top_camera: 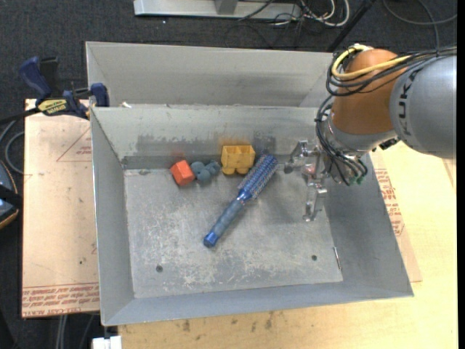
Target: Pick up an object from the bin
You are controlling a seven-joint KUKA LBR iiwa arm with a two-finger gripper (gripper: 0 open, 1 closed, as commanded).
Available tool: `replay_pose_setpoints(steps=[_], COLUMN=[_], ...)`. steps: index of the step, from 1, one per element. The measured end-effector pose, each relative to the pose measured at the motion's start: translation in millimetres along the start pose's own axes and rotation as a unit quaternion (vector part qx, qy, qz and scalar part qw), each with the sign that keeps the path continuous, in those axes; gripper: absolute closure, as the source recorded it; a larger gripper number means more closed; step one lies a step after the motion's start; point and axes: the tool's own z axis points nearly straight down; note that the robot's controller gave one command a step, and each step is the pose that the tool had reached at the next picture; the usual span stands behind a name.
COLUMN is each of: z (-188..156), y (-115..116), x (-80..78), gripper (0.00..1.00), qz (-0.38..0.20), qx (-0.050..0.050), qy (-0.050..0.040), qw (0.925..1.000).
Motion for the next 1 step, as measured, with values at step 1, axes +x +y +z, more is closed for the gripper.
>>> replay_pose_setpoints(steps=[1], z=[-47.4], y=[55.3], x=[-22.2], gripper=[0.00], qz=[0.035], qx=[0.001], qy=[-0.0063], qw=[0.9994])
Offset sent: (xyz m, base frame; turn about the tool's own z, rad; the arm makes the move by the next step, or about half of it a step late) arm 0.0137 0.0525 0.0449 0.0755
